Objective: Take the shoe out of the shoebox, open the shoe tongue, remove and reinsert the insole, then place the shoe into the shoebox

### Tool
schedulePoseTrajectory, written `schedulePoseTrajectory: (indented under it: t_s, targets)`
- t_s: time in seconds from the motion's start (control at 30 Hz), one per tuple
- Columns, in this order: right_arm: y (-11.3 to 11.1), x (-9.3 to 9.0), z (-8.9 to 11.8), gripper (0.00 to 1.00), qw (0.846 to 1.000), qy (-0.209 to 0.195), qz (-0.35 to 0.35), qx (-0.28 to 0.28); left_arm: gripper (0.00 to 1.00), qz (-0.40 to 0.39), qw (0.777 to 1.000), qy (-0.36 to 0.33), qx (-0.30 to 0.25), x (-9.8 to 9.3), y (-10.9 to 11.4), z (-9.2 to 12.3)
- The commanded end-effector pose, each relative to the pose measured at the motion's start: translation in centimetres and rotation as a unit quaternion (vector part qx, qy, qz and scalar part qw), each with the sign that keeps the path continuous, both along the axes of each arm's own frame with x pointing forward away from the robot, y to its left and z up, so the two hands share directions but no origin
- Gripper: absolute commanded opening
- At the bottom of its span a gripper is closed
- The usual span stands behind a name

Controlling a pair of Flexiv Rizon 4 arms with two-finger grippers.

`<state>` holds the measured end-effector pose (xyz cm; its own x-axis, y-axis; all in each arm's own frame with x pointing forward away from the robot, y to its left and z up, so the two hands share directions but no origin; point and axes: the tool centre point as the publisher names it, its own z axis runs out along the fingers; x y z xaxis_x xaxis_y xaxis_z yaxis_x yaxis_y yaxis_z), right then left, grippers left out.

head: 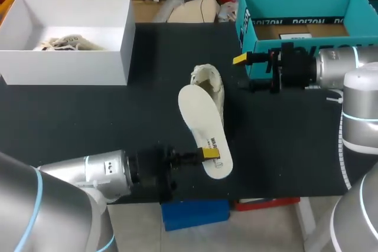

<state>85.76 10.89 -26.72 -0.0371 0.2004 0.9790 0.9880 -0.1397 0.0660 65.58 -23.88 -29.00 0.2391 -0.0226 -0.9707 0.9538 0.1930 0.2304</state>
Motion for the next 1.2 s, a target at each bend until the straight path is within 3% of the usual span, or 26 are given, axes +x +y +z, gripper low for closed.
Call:
schedulePoseTrajectory:
  t_s: [0.03,0.2,0.47,0.63,0.83,1.2]
  targets:
    - [0.1,0.0,-0.1,1.00,1.000,0.000,-0.001,0.000,0.00,-0.013,1.000,-0.007,0.001,3.3,-1.3,-0.5]
    - [0.1,0.0,-0.1,1.00,1.000,0.000,-0.001,0.000,0.00,0.005,1.000,-0.005,0.014,6.1,-1.8,-0.9]
    - [0.1,0.0,-0.1,1.00,1.000,0.000,-0.001,0.000,0.00,-0.035,0.998,0.021,0.041,10.7,-3.0,0.0]
    - [0.1,0.0,-0.1,1.00,1.000,0.000,-0.001,0.000,0.00,-0.056,0.997,0.009,0.045,12.5,-3.2,0.8]
    - [0.1,0.0,-0.1,1.00,1.000,0.000,-0.001,0.000,0.00,-0.087,0.995,0.009,0.058,13.5,-3.2,1.1]
    - [0.1,0.0,-0.1,1.00,1.000,0.000,-0.001,0.000,0.00,-0.120,0.990,0.033,0.069,13.0,-1.7,-0.7]
